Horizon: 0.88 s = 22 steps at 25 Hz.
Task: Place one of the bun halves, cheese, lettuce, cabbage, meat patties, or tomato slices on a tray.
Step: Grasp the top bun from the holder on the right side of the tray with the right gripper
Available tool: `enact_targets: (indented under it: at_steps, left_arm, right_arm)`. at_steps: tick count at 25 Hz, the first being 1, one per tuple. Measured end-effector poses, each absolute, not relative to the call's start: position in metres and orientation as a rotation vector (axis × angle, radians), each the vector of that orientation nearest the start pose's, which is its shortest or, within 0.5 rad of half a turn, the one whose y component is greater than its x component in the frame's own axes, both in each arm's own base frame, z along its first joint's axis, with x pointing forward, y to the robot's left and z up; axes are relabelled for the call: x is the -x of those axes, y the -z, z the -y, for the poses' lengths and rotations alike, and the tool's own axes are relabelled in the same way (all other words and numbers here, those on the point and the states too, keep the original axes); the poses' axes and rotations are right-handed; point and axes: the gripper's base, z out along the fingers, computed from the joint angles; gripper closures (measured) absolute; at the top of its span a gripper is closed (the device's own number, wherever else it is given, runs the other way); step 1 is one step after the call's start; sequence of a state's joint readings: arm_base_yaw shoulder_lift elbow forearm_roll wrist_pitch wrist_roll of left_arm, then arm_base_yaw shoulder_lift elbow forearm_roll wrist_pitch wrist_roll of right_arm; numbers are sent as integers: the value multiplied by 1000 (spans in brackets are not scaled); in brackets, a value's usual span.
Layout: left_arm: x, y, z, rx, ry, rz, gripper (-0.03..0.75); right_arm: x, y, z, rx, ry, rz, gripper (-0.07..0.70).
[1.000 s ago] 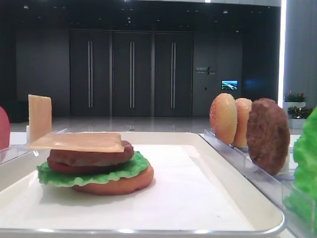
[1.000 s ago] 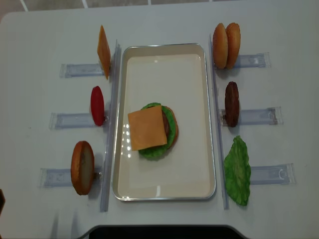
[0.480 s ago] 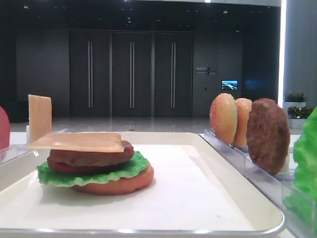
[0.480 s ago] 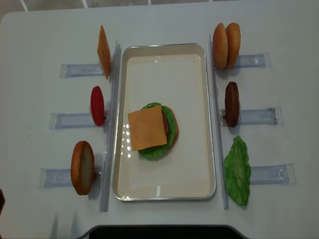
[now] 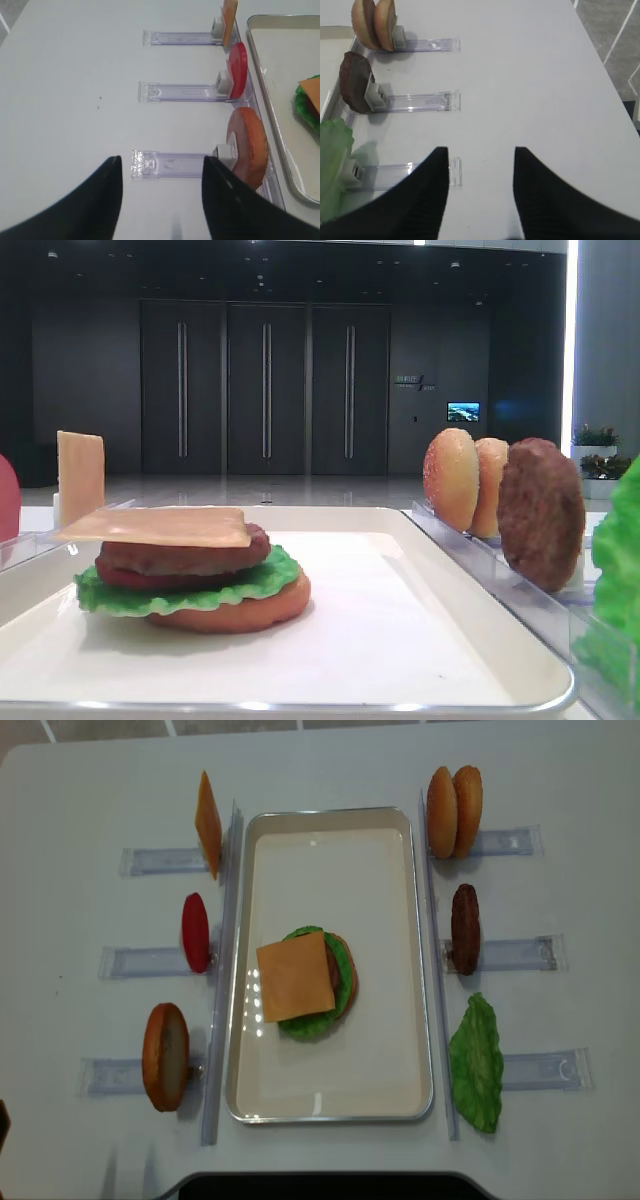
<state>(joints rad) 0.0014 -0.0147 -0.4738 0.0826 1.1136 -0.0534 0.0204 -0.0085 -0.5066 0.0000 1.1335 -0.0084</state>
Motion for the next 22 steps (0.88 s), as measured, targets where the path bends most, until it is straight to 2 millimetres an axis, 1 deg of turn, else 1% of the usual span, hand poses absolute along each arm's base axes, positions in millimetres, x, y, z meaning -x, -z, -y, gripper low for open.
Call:
enact_targets:
  at_steps: [22]
  left_arm:
    - [7, -266, -7, 64, -69, -2105, 325]
  right_arm:
    - [10, -273, 0, 30, -7, -2102, 335]
